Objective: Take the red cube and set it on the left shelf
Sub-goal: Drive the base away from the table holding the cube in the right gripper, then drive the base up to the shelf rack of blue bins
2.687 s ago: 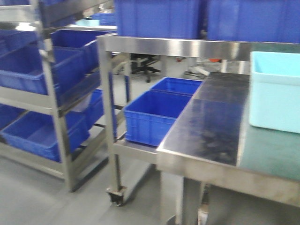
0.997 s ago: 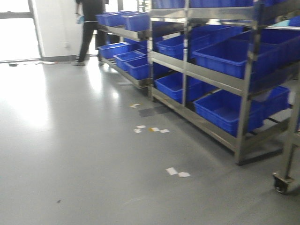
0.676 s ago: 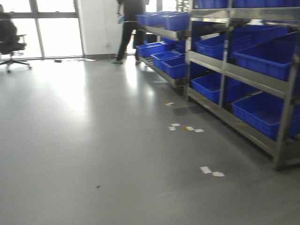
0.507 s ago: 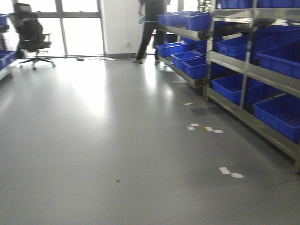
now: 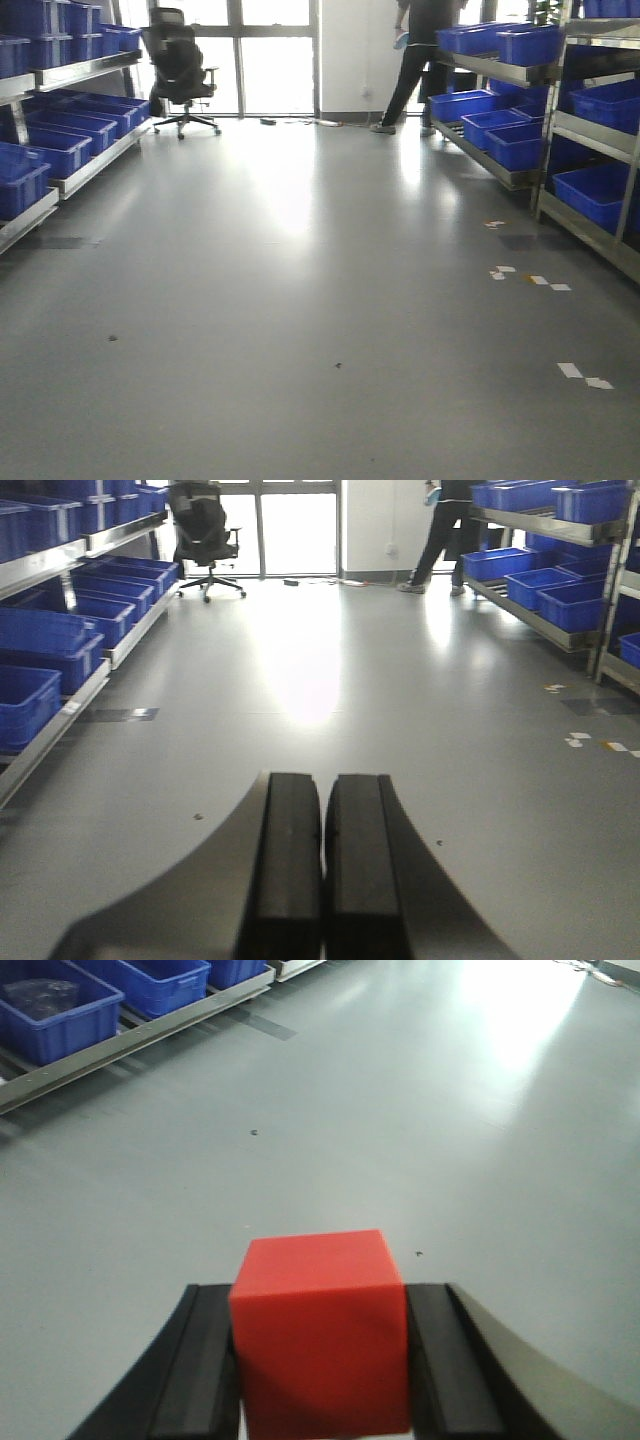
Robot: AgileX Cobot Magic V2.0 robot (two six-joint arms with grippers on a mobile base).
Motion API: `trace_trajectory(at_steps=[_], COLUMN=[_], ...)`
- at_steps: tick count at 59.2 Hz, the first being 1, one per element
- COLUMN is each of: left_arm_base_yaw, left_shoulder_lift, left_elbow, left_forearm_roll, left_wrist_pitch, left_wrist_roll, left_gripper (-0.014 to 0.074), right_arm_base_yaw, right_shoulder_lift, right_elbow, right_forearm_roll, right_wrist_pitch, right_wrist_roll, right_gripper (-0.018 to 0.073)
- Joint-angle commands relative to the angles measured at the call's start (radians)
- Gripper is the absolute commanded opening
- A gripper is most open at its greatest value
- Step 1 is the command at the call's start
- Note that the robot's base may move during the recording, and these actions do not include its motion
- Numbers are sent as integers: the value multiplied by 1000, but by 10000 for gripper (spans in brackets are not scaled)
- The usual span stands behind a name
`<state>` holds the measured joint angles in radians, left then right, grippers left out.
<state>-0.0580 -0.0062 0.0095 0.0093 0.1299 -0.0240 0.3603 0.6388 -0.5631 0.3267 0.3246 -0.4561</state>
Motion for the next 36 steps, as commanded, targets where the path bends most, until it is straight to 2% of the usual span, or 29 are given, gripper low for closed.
trace_trajectory(at_steps=[1,36], left_arm_base_yaw=[-6,-6], left_shoulder_lift=[-16,-16], left_elbow=[23,23], left_forearm_roll=[-3,-3], left_wrist_pitch=[-88,-88], left_wrist_roll=[-1,-1], left_gripper=[102,102], right_arm_base_yaw=[-4,-4], right_shoulder_lift=[-2,0], right_elbow=[-29,-29], right_forearm_roll=[16,16], right_wrist_pitch=[-75,-75], right_wrist_roll=[-9,-9], right_gripper=[55,55])
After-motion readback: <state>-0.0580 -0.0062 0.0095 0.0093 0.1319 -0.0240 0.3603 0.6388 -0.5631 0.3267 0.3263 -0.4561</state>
